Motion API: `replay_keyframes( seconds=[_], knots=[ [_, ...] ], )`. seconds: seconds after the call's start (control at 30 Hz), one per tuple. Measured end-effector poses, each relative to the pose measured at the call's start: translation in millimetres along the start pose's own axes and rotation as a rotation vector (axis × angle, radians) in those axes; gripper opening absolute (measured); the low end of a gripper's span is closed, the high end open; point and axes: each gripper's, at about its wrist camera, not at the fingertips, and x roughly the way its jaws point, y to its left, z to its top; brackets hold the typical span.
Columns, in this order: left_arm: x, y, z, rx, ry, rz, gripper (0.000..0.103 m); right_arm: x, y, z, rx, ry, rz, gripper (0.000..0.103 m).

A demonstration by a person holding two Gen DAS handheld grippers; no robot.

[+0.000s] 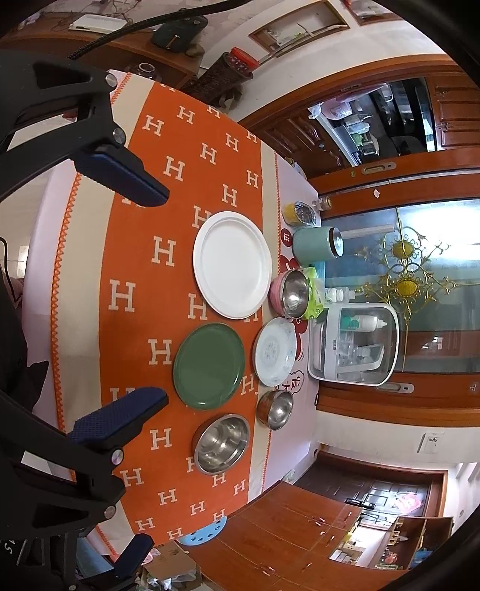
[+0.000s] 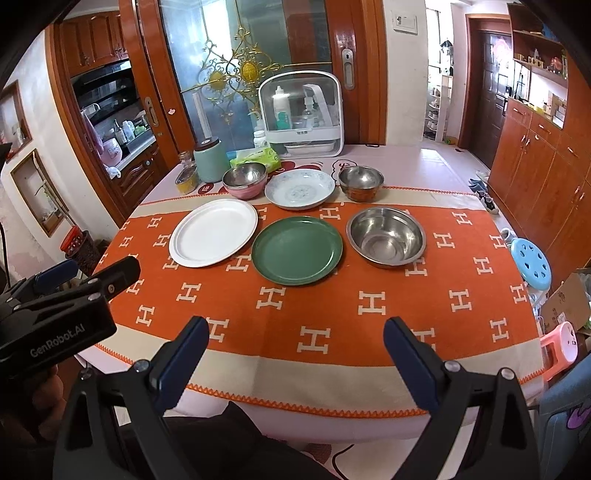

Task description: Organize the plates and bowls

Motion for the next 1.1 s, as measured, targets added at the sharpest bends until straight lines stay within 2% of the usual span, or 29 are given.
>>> replay_keyframes(
  seconds=[0.53, 1.1],
  knots=[
    [-14, -29, -20, -0.036, -0.02, 0.001, 0.098, -3, -29, -6, -0.029, 0.0, 0.022, 0.096],
    [-9, -25, -24, -0.097, 0.005, -0.015, 0.098, 0, -40, -3, -0.025, 0.0, 0.029, 0.096]
  ],
)
